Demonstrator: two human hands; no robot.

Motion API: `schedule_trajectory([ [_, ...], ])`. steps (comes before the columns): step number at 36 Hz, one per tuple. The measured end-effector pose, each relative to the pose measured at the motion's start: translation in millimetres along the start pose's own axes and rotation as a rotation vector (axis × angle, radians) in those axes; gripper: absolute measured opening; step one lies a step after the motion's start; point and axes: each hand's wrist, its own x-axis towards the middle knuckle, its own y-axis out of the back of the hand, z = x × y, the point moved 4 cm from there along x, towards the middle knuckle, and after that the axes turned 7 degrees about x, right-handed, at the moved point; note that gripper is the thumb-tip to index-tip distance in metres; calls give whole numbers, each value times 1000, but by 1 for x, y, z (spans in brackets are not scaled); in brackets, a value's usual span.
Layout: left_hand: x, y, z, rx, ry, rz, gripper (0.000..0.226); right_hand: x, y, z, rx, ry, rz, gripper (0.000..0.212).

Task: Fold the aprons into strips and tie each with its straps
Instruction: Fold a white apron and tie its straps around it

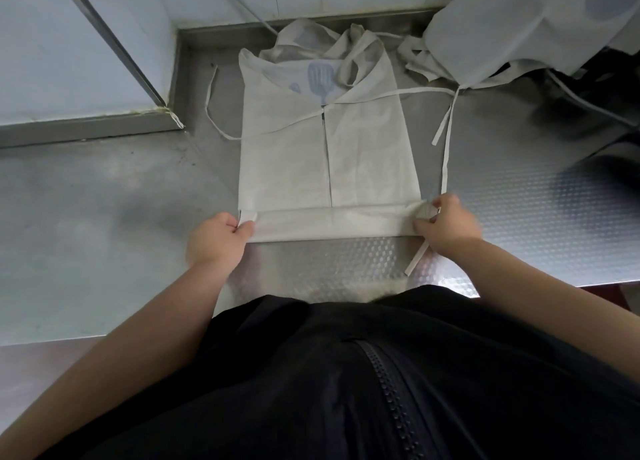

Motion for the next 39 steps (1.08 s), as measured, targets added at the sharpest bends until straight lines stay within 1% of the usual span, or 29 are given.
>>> schedule_trajectory([
  [2, 0, -2, 0, 86, -27, 23, 30, 0, -3, -2, -90, 50, 15, 36],
  [4, -2, 0, 2, 79, -89, 88, 33, -1, -3, -4, -246, 174, 37, 30],
  [5, -3, 0, 5, 71, -172, 128, 35, -1, -3, -5, -351, 249, 37, 31],
  [7, -6, -2, 13, 110, -432, 151, 35, -2, -4, -6, -499, 381, -21, 36],
  [8, -6, -5, 15, 125, -554, 130, 34, -2, -3, -6, -511, 414, -64, 39],
  [9, -5, -8, 14, 130, -631, 91, 31, -3, -2, -6, -500, 422, -111, 42],
  [10, -5, -8, 12, 120, -651, 44, 25, -4, -1, -6, -482, 419, -150, 48],
  [11, -5, -8, 11, 108, -638, -8, 25, -4, 1, -6, -471, 414, -178, 55],
  [13, -5, -7, 10, 101, -598, -97, 54, -2, 4, -6, -458, 405, -196, 62],
  [15, -6, -5, 12, 111, -584, -161, 71, 2, 7, -6, -457, 425, -181, 59],
  [16, -5, -3, 12, 112, -579, -185, 75, 4, 7, -8, -455, 446, -166, 54],
  [17, -3, -3, 12, 102, -574, -204, 74, 5, 6, -9, -444, 464, -150, 49],
  [18, 1, -2, 11, 90, -559, -215, 66, 7, 6, -11, -412, 475, -130, 43],
  [20, 7, 0, 12, 38, -523, -216, 41, 9, 9, -14, -313, 450, -104, 34],
  [21, 11, 2, 13, 2, -508, -206, 32, 11, 11, -15, -258, 421, -108, 33],
  [22, 14, 5, 15, -39, -477, -205, 26, 15, 13, -16, -200, 383, -127, 37],
  [25, 24, 9, 18, -180, -350, -249, 12, 23, 16, -21, -45, 262, -224, 66],
  [26, 26, 9, 18, -224, -327, -262, 12, 25, 16, -23, 1, 229, -249, 72],
  [28, 33, 10, 19, -288, -275, -275, 14, 31, 16, -23, 85, 180, -272, 74],
  [30, 39, 9, 20, -302, -231, -275, 14, 37, 19, -24, 66, 176, -244, 68],
  [32, 44, 6, 21, -276, -200, -253, 9, 43, 21, -26, 4, 200, -178, 54],
  [33, 45, 4, 21, -267, -177, -234, 11, 44, 21, -26, -1, 199, -147, 46],
  [34, 47, 3, 21, -274, -151, -208, 17, 46, 20, -27, 4, 186, -118, 40],
  [36, 51, 2, 23, -279, -103, -144, 31, 52, 18, -28, 4, 143, -71, 43],
  [37, 51, 2, 25, -274, -88, -110, 31, 55, 17, -29, -1, 121, -56, 46],
  [39, 49, 2, 27, -233, -59, -43, 16, 58, 14, -31, -20, 86, -36, 50],
])
